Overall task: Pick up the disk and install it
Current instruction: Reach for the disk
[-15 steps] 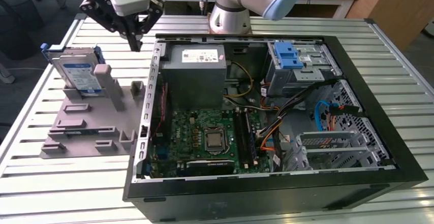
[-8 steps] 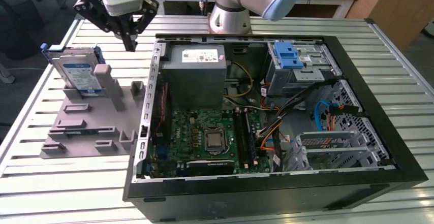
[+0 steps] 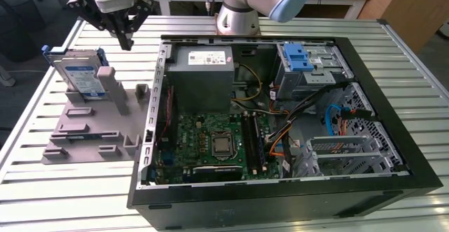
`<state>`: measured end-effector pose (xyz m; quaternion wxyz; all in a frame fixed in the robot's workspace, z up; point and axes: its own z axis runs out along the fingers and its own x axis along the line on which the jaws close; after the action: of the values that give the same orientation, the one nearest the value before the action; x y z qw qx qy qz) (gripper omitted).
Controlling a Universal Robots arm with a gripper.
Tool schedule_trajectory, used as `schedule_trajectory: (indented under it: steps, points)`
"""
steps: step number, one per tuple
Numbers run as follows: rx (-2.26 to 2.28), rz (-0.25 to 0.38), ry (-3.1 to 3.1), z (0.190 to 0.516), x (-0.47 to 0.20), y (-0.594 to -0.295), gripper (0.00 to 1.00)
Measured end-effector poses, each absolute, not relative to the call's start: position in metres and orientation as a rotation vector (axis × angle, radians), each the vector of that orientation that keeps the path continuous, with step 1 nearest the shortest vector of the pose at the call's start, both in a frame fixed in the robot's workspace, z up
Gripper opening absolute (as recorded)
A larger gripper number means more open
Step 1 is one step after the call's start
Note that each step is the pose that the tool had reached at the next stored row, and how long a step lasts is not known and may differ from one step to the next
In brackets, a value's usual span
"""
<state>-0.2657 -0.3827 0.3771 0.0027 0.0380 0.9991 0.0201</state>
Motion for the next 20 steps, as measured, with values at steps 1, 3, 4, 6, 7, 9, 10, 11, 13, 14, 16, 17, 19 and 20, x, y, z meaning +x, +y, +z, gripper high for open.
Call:
schedule_trajectory:
  steps: [1,3,4,6,7,9,10,11,13,14,16,17,19,20]
  points:
    - [0.119,0.063,3.133,0.377,-0.269,-0.382,0.11]
    - [0.119,0.063,3.133,0.376,-0.273,-0.379,0.11]
    - [0.12,0.063,3.133,0.376,-0.275,-0.379,0.11]
    - [0.119,0.063,3.133,0.375,-0.278,-0.377,0.11]
    - [0.119,0.063,3.133,0.375,-0.28,-0.376,0.11]
    - [0.12,0.063,3.133,0.375,-0.284,-0.374,0.11]
    - [0.12,0.063,3.133,0.375,-0.285,-0.373,0.11]
    - [0.12,0.063,3.133,0.374,-0.287,-0.373,0.11]
    - [0.119,0.063,3.133,0.374,-0.291,-0.371,0.11]
    - [0.119,0.063,3.133,0.374,-0.292,-0.37,0.11]
    - [0.12,0.063,3.133,0.373,-0.296,-0.367,0.11]
    - [0.12,0.063,3.133,0.373,-0.299,-0.366,0.11]
    - [0.119,0.063,3.133,0.373,-0.303,-0.363,0.11]
    - [0.119,0.063,3.133,0.373,-0.306,-0.361,0.11]
